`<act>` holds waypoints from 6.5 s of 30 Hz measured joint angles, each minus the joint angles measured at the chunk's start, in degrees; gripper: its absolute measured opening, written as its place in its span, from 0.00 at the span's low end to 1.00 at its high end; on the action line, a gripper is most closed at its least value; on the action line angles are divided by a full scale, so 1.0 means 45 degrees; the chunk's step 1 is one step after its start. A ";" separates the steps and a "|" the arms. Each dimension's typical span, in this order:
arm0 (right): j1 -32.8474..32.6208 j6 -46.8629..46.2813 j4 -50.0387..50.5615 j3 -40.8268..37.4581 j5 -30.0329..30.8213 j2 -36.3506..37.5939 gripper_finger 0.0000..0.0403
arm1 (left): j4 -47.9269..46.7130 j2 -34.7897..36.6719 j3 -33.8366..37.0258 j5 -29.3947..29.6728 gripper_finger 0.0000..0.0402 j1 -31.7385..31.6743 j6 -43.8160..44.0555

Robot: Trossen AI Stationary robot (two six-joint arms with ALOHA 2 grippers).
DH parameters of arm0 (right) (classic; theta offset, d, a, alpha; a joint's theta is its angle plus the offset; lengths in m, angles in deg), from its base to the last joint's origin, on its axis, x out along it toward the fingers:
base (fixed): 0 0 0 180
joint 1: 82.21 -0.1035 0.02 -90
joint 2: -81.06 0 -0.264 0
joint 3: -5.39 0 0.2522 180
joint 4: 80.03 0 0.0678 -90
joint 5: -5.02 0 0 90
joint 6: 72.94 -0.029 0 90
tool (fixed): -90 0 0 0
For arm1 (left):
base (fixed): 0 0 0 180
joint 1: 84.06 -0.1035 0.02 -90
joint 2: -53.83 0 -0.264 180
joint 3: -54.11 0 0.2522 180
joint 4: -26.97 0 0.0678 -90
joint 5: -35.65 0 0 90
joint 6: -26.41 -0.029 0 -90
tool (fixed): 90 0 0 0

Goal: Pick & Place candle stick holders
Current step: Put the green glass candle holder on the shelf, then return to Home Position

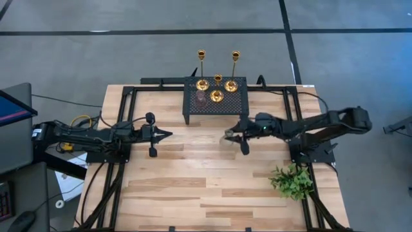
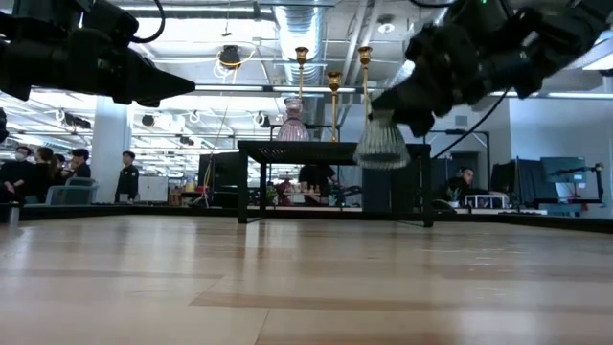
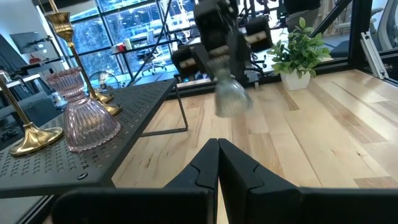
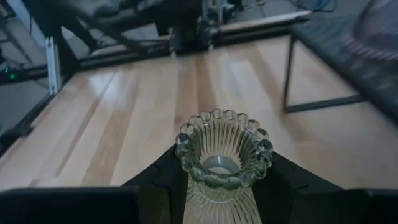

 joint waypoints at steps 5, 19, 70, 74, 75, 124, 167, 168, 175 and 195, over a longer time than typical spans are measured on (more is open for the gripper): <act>0.0601 0.0569 0.2707 0.1371 0.0784 0.1287 0.31 | 0.0002 0.0000 0.0000 -0.0003 0.02 0.0000 0.0000; 0.2979 0.1481 0.4923 0.3805 0.0996 0.1864 0.32 | -0.0037 0.0000 0.0000 -0.0001 0.02 0.0000 0.0000; 0.5095 0.1103 0.5451 0.3829 0.1619 0.0287 0.34 | -0.0037 0.0000 0.0000 0.0001 0.02 0.0000 0.0000; 0.5090 0.1099 0.5606 0.3797 0.1598 0.0261 0.44 | -0.0038 0.0004 0.0000 0.0001 0.02 0.0000 0.0000; 0.5090 0.1102 0.5625 0.3795 0.1598 0.0252 0.47 | -0.0041 0.0000 0.0000 0.0001 0.02 0.0000 0.0000; 0.2491 0.2203 1.1218 0.4990 0.0603 0.4161 0.00 | 0.0060 0.0005 0.0000 0.0002 0.02 0.0000 0.0180; 0.3779 0.1641 0.8017 -0.1019 -0.0627 1.3613 0.00 | -0.1188 0.1627 0.0000 0.0380 0.02 0.0000 0.1015; 0.3779 0.1465 0.8116 -0.1242 -0.0385 1.4020 0.00 | -0.1194 0.1617 0.0000 0.0384 0.02 0.0000 0.1015; 0.3774 0.1102 0.8429 -0.1938 0.0126 1.6354 0.00 | -0.1193 0.1622 0.0000 0.0381 0.02 0.0004 0.1015; 0.3754 0.1248 0.7606 -0.2842 0.1706 1.6334 0.00 | -0.1193 0.1496 0.0000 0.0327 0.02 0.0019 0.1443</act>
